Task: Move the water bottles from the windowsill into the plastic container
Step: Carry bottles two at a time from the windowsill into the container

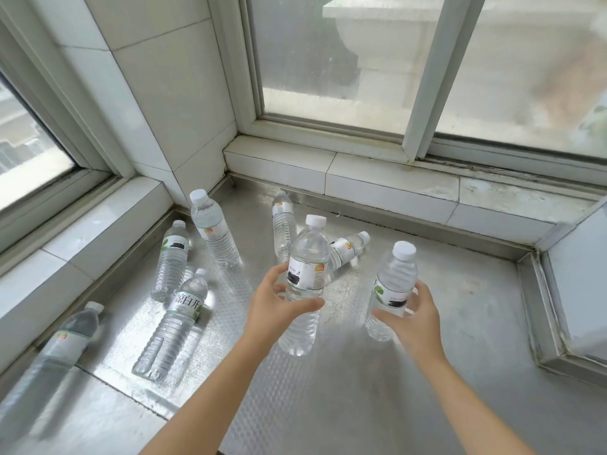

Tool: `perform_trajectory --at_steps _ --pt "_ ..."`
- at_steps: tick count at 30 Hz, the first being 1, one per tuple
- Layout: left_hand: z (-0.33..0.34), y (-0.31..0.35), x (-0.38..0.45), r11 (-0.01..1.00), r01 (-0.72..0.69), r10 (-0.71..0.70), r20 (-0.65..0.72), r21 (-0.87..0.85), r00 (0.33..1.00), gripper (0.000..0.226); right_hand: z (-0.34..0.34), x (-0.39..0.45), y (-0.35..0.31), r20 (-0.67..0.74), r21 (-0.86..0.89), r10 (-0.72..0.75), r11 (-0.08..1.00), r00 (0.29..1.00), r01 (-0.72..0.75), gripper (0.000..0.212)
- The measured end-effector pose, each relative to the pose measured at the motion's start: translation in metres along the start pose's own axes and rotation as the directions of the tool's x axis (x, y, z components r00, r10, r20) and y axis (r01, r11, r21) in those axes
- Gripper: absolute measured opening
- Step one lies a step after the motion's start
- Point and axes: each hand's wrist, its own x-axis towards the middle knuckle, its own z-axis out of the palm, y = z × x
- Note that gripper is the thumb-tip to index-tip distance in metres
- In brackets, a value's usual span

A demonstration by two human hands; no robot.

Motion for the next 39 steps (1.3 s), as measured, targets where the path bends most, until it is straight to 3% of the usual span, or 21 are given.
perform_trajectory --at_steps 6,18,30,39 --pt "0.002 0.028 -0.044 0.981 0.013 -0.011 0.012 -0.193 1.000 0.075 -0.024 -0.039 -0.041 -0.009 0.063 0.008 0.998 1.000 -0.008 0.079" --pt "-0.016 0.060 -0.121 0.956 -0.062 0.156 0.316 -0.288 0.936 0.080 -0.052 -0.172 -0.095 -0.241 0.187 0.041 0.982 0.970 0.005 0.071" --pt "-0.015 0.067 -0.176 0.954 -0.200 0.299 0.692 -0.222 0.657 0.080 -0.055 -0.325 -0.116 -0.613 0.173 0.121 0.985 0.781 -0.016 0.064" --pt "0.018 0.057 -0.248 0.949 -0.233 0.286 0.896 -0.214 0.340 0.073 -0.067 -0.443 -0.130 -0.827 0.153 0.132 0.988 0.546 -0.007 0.065"
